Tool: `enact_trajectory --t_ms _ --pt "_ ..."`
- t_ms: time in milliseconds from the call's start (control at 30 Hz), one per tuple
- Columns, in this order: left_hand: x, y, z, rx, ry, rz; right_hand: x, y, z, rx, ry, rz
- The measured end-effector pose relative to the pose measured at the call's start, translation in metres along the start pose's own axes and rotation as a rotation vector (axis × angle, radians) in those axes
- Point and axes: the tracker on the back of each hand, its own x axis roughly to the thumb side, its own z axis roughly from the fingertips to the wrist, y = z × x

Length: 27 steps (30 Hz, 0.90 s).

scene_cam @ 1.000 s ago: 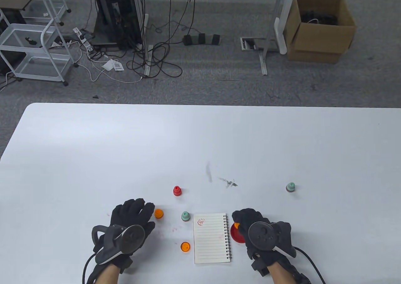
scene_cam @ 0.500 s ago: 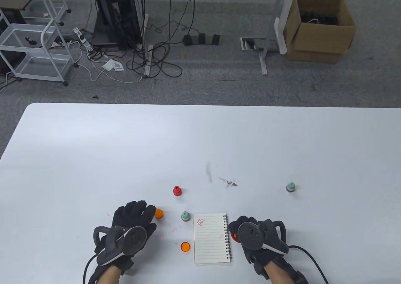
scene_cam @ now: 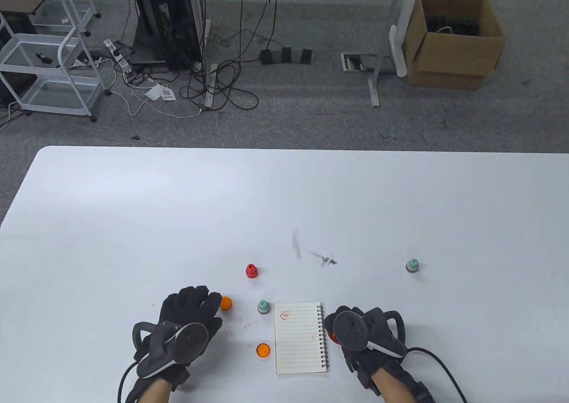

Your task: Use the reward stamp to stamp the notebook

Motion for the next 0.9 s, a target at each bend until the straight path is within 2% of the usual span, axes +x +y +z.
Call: enact_trajectory --t_ms 100,167,300,433,600,800,900 --pt "0.000 0.000 0.000 -0.001 0.001 0.000 -0.001 -0.001 0.000 -0.007 0.011 -0.001" --pt "0.000 0.001 0.000 0.001 0.004 0.000 -0.001 -0.001 0.000 -0.053 0.023 0.024" --pt "-0.001 0.002 0.000 0.005 0.009 0.008 0.000 -0.001 -0.001 -0.044 0.026 0.062" --pt "-0.002 0.002 0.000 0.008 0.010 0.009 0.001 0.001 -0.002 -0.008 0.034 0.044" --pt "-0.003 0.003 0.001 0.013 0.013 0.016 -0.006 -0.001 0.001 -0.030 0.030 -0.040" --pt "-0.004 0.004 0.001 0.026 0.014 0.022 -0.017 -0.019 0.010 -0.173 0.048 -0.177" --pt "-0.004 0.006 0.002 0.034 0.014 0.024 -0.015 -0.024 0.010 -0.196 0.034 -0.215"
